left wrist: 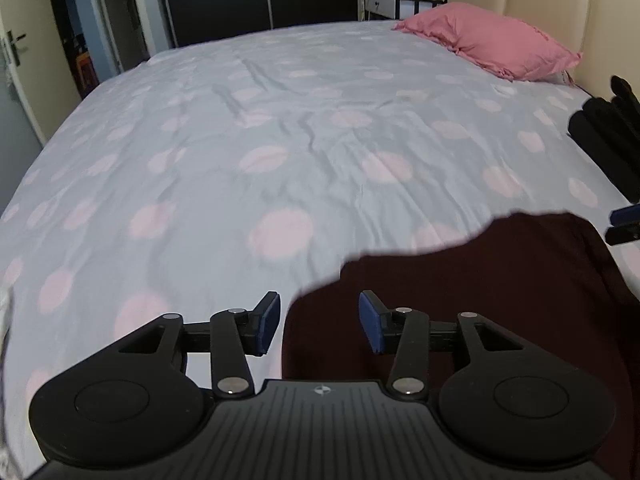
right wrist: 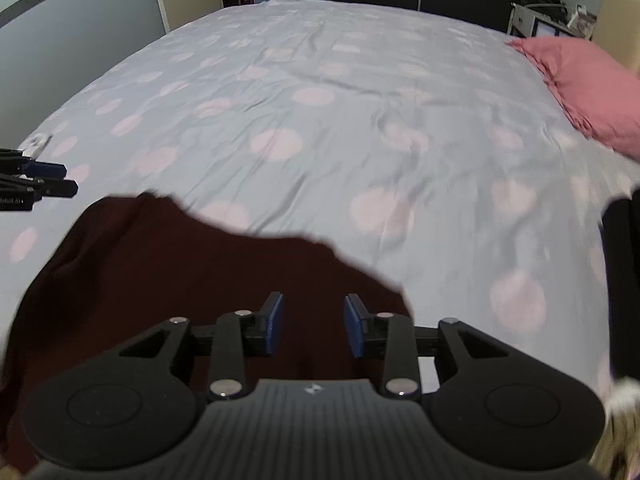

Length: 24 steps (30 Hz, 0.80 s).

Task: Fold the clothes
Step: 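Spread the sweater flat on the bed and open both tools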

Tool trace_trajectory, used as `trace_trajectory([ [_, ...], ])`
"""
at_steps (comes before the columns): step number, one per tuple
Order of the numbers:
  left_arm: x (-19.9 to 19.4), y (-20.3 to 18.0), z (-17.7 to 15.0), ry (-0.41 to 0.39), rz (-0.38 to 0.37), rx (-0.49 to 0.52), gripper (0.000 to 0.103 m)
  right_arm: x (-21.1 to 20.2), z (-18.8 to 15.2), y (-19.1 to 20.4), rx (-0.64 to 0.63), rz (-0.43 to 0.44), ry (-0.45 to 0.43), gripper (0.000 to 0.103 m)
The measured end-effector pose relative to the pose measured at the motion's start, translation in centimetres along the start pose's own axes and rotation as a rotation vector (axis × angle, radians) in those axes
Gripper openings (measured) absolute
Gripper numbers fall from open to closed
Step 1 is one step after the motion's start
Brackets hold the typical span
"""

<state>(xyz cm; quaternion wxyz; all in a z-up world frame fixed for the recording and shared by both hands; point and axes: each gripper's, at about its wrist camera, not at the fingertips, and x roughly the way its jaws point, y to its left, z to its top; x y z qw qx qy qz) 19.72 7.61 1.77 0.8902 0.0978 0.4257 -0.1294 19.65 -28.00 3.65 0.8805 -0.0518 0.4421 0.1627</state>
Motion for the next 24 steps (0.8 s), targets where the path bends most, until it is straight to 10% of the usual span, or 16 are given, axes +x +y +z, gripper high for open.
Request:
trace_trajectory([
  [11,-7.5,-2.4,-10.9,0.123,-0.053,-0.072,0.050,-8.0,-11.8,4.2,0.066,0.055,0.091,0.046],
  [24,-7.1,-5.1,-17.6,0.232,-0.013,-0.055,0.047,-5.5,-18.1,7.6,0.099,0.035,0.127,0.041],
])
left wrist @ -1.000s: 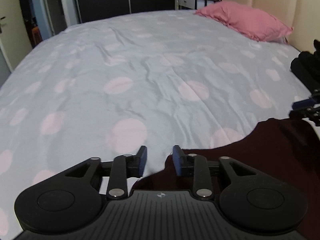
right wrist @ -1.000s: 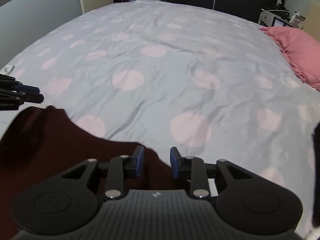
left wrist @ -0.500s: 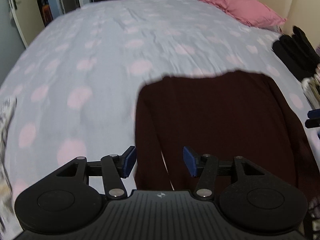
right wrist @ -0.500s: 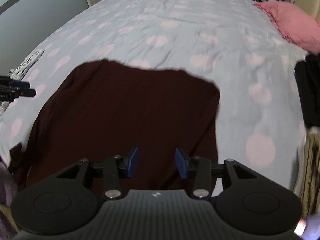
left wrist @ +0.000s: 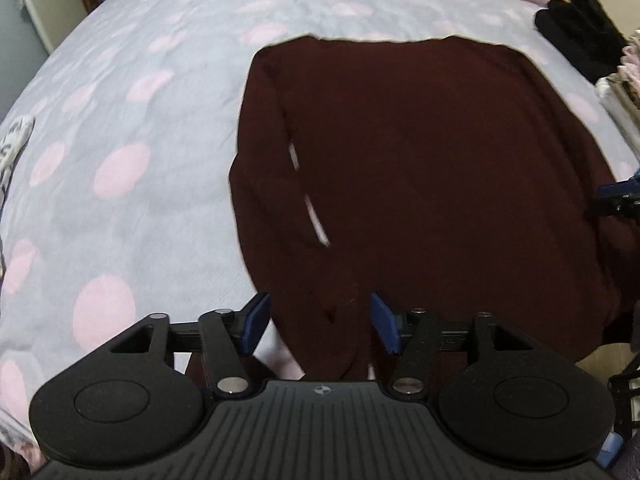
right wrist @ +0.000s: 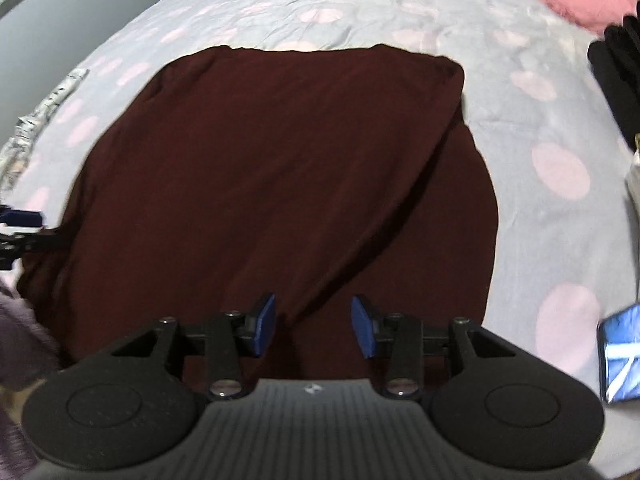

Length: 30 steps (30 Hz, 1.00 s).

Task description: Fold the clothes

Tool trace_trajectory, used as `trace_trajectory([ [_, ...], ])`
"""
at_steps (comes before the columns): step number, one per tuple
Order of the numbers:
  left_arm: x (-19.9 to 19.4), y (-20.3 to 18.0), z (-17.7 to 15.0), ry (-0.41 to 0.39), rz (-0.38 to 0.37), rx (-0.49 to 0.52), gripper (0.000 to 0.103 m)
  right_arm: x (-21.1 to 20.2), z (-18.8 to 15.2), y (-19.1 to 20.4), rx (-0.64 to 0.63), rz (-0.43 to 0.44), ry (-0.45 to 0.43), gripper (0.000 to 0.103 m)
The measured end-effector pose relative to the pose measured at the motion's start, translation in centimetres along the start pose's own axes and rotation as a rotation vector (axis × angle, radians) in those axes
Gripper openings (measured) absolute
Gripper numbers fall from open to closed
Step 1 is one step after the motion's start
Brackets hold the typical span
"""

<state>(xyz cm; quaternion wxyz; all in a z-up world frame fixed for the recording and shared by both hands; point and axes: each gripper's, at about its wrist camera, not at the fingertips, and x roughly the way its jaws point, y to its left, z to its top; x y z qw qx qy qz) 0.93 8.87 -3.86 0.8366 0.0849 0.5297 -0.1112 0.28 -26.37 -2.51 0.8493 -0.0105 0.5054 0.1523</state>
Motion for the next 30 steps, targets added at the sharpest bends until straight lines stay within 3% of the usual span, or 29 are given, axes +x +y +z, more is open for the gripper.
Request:
trace_trajectory([
  [1,0.2,0.1,-0.1,0.010,0.002,-0.004,0.042,0.4,0.1,0.0,-0.007,-0.016,-0.002,0.034],
  [2,0.4,0.3,-0.1,0.019,0.003,-0.008,0.029,0.6,0.2,-0.2,-0.003,-0.034,0.000,0.011],
  [3,0.6,0.4,-0.2,0.028,0.005,-0.012,0.020,0.5,0.3,-0.4,0.003,-0.044,0.007,0.003],
  [6,0.4,0.7,-0.2,0.031,0.012,-0.003,0.006,-1.0,0.6,-1.6,0.039,-0.048,-0.006,0.003],
  [15,-4.8,5.5,2.9,-0.111,0.028,-0.143,0.003,-8.9,3.8,-6.9,0.137,-0.159,-0.111,0.002],
  [21,-8.1,10.8,6.7,-0.202,0.150,-0.213,0.003,-12.3,8.6,-10.9,0.152,-0.262,-0.165,0.002],
  [30,-6.8,18.5,7.7,-0.163,0.331,-0.367,0.003,-10.9,12.7,-17.4,0.235,-0.459,-0.138,0.002],
])
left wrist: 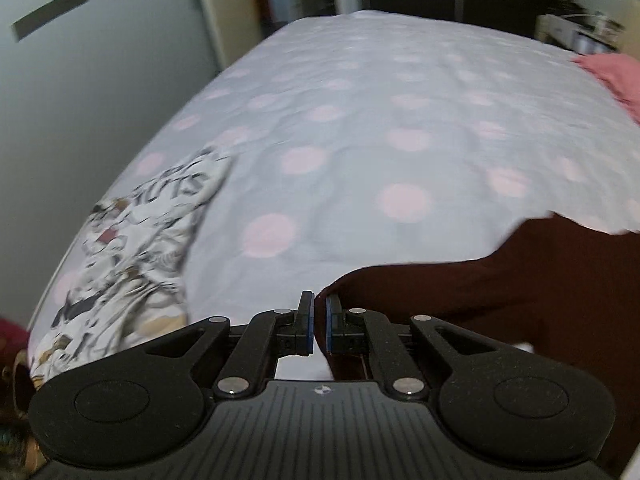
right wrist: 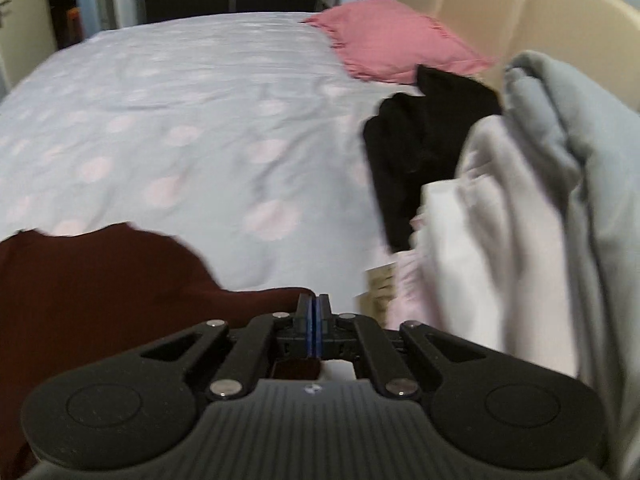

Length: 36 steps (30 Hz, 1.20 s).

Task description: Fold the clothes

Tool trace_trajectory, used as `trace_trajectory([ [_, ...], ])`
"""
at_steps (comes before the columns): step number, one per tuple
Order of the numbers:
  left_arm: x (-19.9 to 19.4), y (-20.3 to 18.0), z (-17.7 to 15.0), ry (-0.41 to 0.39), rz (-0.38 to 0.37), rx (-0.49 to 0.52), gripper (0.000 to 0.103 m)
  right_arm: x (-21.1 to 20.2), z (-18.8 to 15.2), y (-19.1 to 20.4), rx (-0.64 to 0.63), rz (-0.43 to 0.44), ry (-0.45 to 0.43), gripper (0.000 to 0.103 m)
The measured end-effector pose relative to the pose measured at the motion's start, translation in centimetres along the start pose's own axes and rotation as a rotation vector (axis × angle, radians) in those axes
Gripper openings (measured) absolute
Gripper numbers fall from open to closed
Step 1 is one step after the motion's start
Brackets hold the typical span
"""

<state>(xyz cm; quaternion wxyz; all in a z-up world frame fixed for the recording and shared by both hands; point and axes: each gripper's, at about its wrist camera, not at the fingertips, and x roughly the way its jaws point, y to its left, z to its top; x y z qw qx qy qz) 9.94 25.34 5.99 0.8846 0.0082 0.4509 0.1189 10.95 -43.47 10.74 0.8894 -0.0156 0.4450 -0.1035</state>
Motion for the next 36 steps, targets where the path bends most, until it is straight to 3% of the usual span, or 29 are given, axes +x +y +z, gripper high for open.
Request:
trace_trajectory([
  [7,2.7,0.0,0.5,0.025,0.001,-0.010,0.004,3.6,1.8,0.1,-0.064,-0.113,0.008,0.003],
  [10,2.7,-1.8,0.4,0.007,0.031,0.067,0.016,4.6,1.5,0.8,-0.079,-0.093,0.029,0.007],
  [12,1.8,-3.0,0.1,-0.029,0.037,0.127,0.020,4.3,0.9,1.6,-0.125,-0.085,0.005,0.028],
  [13,1.2,-3.8,-0.2,-0.041,0.026,0.150,0.021,4.0,0.6,2.0,-0.152,-0.082,-0.011,0.028],
  [20,-2.2,-9.6,-3.1,-0.053,-0.169,0.334,0.021,1.1,-3.8,5.7,-0.357,0.159,-0.039,0.027],
  [28,-6.2,-16.6,-10.3,-0.019,-0.336,0.554,0.025,-0.4,-10.5,9.8,-0.520,0.362,-0.001,0.027],
  [32,-8.5,-19.6,-14.9,-0.023,-0.413,0.694,0.042,-0.3,-12.4,10.6,-0.592,0.417,0.017,0.027],
  [36,-9.1,-22.2,-18.9,0.011,-0.476,0.842,0.044,0.0,-13.6,11.1,-0.660,0.497,0.057,0.027],
])
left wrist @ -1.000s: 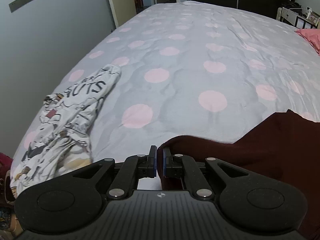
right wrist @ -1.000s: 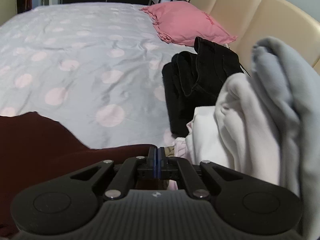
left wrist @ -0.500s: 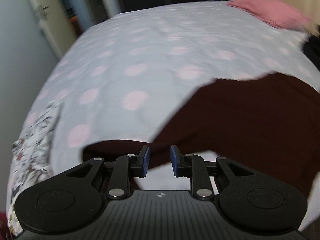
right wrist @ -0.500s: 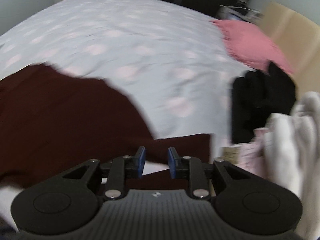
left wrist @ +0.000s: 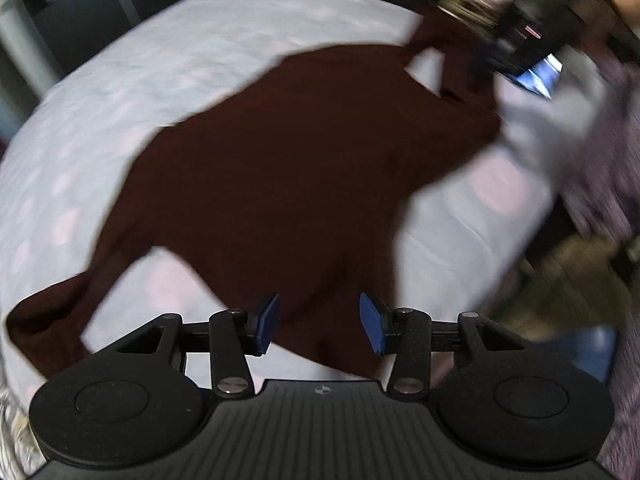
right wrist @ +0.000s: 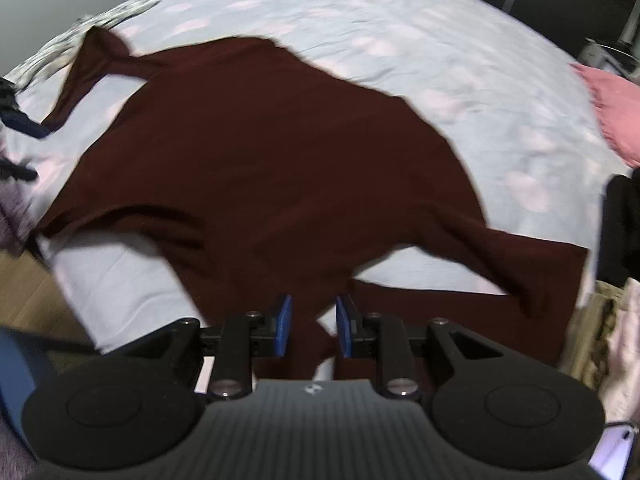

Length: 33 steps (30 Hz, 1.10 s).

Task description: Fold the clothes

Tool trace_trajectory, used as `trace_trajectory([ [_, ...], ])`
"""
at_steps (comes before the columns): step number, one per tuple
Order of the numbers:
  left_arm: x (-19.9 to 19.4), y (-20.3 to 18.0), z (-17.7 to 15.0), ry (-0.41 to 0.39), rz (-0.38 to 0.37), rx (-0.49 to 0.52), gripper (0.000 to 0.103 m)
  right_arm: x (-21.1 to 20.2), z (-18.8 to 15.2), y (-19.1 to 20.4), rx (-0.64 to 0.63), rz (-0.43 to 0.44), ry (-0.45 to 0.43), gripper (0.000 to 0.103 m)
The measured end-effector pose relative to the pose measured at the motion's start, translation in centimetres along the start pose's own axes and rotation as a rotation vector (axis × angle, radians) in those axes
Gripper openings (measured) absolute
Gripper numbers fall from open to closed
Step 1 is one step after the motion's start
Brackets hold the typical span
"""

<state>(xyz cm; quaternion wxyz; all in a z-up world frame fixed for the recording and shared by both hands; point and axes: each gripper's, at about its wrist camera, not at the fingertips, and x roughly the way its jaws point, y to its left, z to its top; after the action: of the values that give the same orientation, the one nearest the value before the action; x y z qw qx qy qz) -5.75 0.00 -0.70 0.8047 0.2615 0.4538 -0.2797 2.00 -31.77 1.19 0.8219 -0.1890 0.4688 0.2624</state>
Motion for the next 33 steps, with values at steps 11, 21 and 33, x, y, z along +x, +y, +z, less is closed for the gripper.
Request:
trace_trajectory([
  [11,5.2,-2.9,-2.0,0.118,0.032,0.101,0.044,3.9,-0.7,-0.7,-0.067,0.005,0.096,0.035],
  [21,3.4,-0.2,-2.1,0.114,-0.006,0.044,0.006,3.1,-0.7,-1.0,-0.045,0.076,0.082,0.009],
  [33,-2.0,1.8,-1.7,0.146,-0.058,0.313,0.005,-6.1,-0.8,3.6,-0.446,0.256,0.117,0.008],
])
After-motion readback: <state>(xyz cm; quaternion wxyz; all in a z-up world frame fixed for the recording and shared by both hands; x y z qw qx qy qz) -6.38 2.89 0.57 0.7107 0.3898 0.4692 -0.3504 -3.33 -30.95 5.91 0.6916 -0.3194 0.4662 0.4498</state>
